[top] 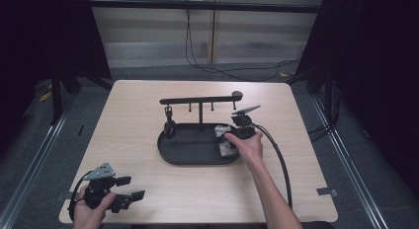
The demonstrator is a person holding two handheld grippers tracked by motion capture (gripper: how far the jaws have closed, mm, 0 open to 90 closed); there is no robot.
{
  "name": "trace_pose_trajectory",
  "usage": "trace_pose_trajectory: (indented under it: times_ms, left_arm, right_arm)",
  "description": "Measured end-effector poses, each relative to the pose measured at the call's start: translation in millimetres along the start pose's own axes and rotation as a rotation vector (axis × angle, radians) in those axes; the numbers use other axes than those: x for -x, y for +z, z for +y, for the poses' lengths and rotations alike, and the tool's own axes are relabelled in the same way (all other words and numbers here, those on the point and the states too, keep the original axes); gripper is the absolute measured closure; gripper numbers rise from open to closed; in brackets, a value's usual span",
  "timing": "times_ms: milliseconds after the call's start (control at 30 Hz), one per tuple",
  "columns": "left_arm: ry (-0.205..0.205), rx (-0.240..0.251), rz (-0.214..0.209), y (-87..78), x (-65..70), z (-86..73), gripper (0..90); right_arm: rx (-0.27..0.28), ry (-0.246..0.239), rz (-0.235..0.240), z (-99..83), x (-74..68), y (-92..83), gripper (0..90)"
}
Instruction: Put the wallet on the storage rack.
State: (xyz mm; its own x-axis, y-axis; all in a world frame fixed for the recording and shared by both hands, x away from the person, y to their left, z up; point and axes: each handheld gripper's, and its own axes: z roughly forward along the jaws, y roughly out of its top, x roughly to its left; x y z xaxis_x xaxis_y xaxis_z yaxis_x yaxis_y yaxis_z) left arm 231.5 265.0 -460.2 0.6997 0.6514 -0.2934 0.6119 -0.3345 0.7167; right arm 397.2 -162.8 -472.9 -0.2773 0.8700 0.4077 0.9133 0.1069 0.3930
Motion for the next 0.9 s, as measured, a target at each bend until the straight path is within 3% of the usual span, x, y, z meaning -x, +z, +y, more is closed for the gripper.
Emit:
trace_pose_trajectory:
  times_ms: [100, 267, 567, 900]
  left_arm:
    - [-0.003, 0.009, 0.001, 0.0, 0.9, -0.1, 19.8]
    - [0.005, 0.010, -0.005, -0.2, 1.2, 0.2, 19.7]
    - [0.013, 0.008, -0.005, -0.3, 1.3, 0.4, 19.8]
    - [0.003, 0.012, 0.006, 0.0, -1.0, 0.0, 19.7]
  right_arm:
    - [-0.010, 0.004, -0.022, -2.7, 2.5, 3.1, 31.1]
    - [-0.010, -0.028, -0.051, -4.0, -1.5, 5.2, 30.0]
    - [0.008, -0.025, -0.044, -3.4, -2.3, 4.0, 27.0]
    - [0.083, -0.079, -0.023, -5.7, -4.0, -14.2, 24.9]
